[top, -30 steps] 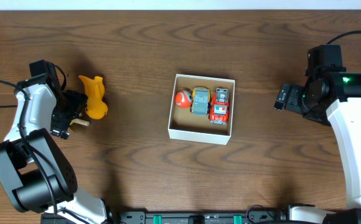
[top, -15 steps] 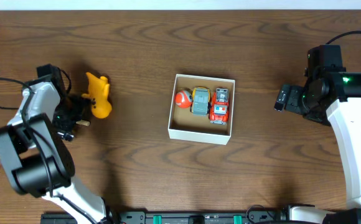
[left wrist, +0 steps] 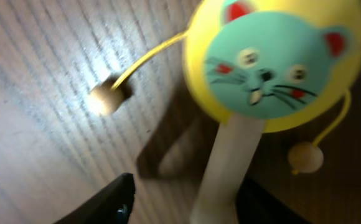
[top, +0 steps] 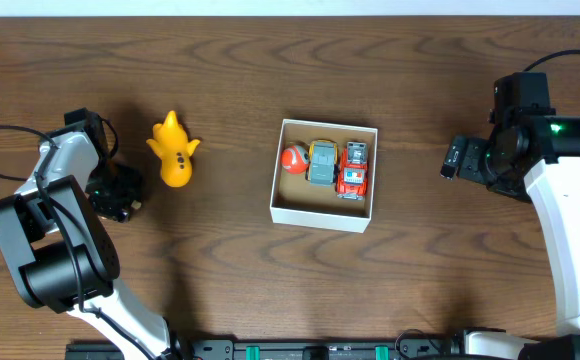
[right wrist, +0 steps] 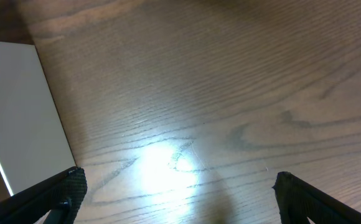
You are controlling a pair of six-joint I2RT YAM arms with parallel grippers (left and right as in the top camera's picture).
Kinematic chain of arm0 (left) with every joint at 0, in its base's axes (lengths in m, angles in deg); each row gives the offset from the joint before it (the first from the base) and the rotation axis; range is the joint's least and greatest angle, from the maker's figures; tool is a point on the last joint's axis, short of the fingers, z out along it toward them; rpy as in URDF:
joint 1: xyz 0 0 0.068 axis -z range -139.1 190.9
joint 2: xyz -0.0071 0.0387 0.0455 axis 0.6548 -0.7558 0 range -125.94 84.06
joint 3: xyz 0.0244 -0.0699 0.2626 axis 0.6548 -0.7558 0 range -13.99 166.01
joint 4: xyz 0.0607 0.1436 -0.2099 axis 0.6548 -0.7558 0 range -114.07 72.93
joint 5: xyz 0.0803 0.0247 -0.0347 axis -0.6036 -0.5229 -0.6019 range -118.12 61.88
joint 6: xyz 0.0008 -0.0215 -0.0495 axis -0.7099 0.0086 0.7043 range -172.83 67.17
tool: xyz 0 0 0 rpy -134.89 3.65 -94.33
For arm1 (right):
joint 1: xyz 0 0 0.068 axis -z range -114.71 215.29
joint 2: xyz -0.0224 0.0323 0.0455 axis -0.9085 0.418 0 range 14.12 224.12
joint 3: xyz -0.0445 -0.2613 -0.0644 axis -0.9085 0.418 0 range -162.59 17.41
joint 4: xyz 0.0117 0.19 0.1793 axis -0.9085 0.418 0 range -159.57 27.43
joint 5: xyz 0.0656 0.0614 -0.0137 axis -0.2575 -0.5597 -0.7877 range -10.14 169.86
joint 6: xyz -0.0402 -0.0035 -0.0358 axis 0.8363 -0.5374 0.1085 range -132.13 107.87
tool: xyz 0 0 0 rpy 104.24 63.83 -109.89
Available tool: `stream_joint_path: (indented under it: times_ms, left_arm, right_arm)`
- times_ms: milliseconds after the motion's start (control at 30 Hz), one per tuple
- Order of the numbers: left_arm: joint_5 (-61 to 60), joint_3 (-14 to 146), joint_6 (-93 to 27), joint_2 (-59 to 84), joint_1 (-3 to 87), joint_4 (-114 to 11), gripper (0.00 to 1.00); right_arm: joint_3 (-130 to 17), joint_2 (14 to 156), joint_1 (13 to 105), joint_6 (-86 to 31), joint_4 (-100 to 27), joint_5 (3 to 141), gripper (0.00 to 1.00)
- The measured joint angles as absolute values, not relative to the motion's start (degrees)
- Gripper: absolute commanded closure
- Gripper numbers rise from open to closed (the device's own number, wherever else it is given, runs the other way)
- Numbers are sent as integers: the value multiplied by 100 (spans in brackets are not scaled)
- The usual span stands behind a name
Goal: Pack container
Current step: 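Lower the left gripper and grasp the cat-face rattle by its handle, then carry the rattle right over the box and lower it in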
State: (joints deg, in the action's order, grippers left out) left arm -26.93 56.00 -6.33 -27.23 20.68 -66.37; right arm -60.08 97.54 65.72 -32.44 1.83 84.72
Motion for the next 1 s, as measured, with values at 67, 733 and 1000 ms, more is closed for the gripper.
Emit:
stream_joint_path:
  times_ms: [67,733,1000]
  left_arm:
    - [-2693,5600,-622,-2723,2068,-6681,58]
    - [-2700,5701,-1129,-2725,2078,-6949,94]
    - [-2697,5913,-1896,-1610,2592,-7203,94]
  right_arm:
    - [-6008,9754,6572,-3244,183,8472,1]
    - [-6008,9754,6572,-3244,183,8472,1]
    - [-6008,9754,6572,-3244,135,8472,1]
